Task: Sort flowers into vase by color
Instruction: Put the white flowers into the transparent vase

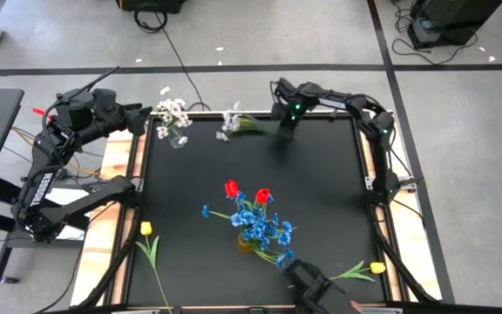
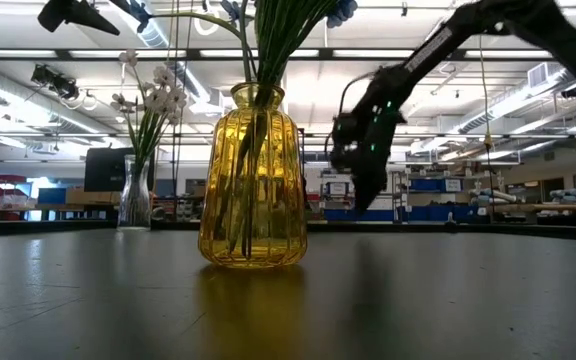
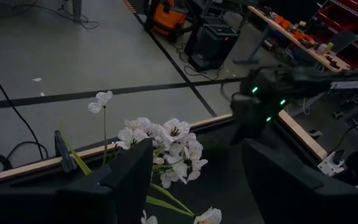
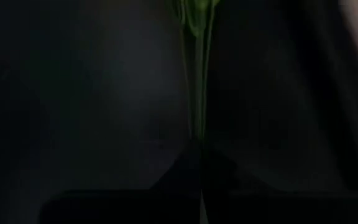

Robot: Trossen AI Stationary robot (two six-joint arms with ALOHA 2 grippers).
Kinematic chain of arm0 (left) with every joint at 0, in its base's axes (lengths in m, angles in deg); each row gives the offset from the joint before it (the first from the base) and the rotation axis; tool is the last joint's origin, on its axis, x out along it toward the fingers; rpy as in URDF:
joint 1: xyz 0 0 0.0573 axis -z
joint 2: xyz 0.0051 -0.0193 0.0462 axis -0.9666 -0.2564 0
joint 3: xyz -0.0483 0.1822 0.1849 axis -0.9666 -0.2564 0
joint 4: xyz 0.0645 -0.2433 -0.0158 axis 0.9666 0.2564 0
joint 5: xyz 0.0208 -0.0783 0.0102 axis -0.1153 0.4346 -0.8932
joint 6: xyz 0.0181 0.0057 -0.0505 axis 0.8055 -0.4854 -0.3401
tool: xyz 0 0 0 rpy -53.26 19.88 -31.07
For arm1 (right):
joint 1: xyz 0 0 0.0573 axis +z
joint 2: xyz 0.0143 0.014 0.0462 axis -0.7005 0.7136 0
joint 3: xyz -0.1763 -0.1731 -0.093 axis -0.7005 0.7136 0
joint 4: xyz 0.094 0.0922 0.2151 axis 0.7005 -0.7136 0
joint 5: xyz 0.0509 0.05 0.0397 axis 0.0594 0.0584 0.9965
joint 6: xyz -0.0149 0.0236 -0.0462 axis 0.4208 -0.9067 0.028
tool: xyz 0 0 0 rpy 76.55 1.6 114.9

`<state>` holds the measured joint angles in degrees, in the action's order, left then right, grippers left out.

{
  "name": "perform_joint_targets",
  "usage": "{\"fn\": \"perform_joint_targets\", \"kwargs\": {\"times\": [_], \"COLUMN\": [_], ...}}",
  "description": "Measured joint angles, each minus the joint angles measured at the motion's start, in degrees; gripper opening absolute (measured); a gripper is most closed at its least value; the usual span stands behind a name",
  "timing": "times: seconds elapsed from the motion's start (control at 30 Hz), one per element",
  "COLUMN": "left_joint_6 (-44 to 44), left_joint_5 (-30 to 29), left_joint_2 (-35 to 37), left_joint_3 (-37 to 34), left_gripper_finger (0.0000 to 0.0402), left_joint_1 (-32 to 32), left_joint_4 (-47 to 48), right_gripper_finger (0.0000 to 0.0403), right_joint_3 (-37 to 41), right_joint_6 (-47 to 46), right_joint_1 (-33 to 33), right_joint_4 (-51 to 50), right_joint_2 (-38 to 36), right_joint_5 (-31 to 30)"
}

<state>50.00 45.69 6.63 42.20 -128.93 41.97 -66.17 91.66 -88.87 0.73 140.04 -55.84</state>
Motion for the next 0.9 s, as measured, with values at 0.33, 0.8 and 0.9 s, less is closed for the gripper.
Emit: {"fn": "perform_joint_targets", "kwargs": {"times": [0.33, 0.8, 0.9], "left_joint_6": [1.38, 3.23, 3.17], "left_joint_5": [0.0, 0.9, 1.02], "left_joint_2": [0.0, 0.0, 0.0], "left_joint_3": [0.01, 0.01, 0.0], "left_gripper_finger": [0.0249, 0.0249, 0.0249], "left_joint_1": [0.01, 0.02, 0.02], "left_joint_4": [-0.02, 0.0, 0.0], "right_gripper_finger": [0.0003, 0.0036, 0.0068], "right_joint_3": [-0.22, 5.14, 7.75], "right_joint_6": [-6.72, -9.61, -9.11], "right_joint_1": [-3.45, -0.6, 0.46], "right_joint_4": [0.32, -2.48, 0.1], "right_joint_2": [-13.42, -17.58, -14.05], "right_joint_5": [6.3, 1.67, -6.42]}}
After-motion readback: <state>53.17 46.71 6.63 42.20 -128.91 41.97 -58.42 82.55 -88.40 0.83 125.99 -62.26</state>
